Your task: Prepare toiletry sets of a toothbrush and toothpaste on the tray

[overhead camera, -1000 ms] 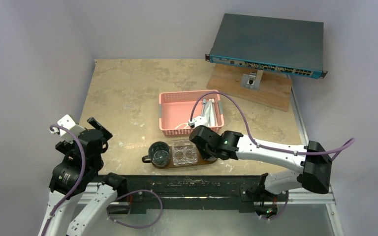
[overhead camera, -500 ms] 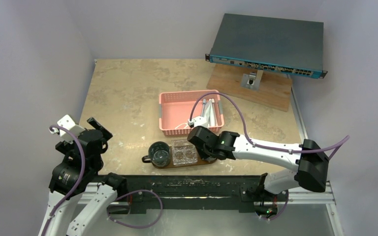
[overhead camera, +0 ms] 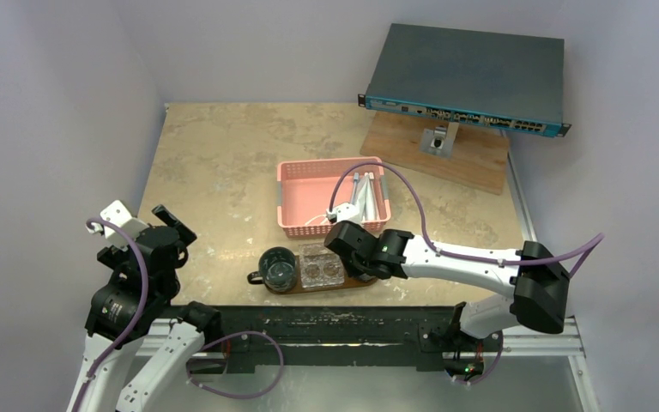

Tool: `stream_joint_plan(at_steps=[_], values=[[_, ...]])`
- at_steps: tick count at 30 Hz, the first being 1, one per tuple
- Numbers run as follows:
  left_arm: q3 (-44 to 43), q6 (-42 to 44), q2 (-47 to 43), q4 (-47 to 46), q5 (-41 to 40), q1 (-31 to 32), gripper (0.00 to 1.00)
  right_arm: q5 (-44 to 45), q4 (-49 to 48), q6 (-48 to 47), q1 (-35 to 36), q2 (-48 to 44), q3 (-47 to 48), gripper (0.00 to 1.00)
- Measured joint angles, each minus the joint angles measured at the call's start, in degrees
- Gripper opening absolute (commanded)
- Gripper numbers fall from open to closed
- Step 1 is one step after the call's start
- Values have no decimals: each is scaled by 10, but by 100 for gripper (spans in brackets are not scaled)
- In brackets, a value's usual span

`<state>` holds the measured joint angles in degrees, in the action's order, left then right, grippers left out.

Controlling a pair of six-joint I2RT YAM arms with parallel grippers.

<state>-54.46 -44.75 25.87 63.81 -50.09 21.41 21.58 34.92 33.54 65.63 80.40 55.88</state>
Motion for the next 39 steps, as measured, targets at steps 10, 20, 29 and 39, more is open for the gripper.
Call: stream_joint_plan(at_steps=[10,20,29,39], values=[[0,0,0,0,0,0,100,6,8,1,0,-1,8,31],[0,0,0,0,0,0,100,29,68,1,0,-41,64,35],[0,6,0,-2,0,0,100,54,110,-10,-3,-48,120,39],[7,30,0,-18,11,0,100,57,109,-59,-89,12,185,43]])
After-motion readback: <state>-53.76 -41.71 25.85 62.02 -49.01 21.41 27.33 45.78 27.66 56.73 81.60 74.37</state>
